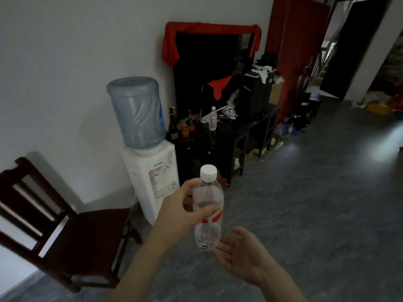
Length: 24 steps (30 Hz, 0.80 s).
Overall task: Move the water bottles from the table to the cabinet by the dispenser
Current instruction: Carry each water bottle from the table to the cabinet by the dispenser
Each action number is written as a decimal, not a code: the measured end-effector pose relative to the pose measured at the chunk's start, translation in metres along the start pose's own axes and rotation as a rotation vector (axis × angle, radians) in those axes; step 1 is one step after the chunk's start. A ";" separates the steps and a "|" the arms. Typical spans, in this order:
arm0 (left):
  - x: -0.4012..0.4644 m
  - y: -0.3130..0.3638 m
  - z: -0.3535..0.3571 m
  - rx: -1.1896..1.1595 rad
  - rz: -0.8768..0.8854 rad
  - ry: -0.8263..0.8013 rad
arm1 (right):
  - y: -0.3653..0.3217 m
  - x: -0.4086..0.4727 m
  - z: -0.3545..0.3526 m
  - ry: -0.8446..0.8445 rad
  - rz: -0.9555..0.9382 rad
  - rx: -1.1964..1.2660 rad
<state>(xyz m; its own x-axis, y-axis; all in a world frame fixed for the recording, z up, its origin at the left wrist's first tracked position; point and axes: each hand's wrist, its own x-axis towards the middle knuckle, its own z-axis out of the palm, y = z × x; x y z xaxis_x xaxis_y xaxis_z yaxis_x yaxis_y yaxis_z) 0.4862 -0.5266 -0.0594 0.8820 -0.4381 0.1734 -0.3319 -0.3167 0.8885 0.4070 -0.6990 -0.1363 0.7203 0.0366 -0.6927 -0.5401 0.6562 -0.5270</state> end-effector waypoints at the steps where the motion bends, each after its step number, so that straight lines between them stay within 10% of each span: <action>1: 0.020 0.000 0.006 0.002 -0.003 -0.004 | -0.017 0.012 -0.003 0.004 -0.003 -0.001; 24: 0.351 -0.089 0.020 0.014 -0.126 0.072 | -0.275 0.262 0.038 0.032 0.123 -0.121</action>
<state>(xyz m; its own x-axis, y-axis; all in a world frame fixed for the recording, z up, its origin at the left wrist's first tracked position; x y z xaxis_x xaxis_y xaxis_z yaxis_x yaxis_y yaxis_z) 0.8189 -0.6691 -0.0857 0.9386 -0.3327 0.0909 -0.2210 -0.3777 0.8992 0.7606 -0.8407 -0.1541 0.6326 0.0854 -0.7697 -0.6729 0.5528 -0.4916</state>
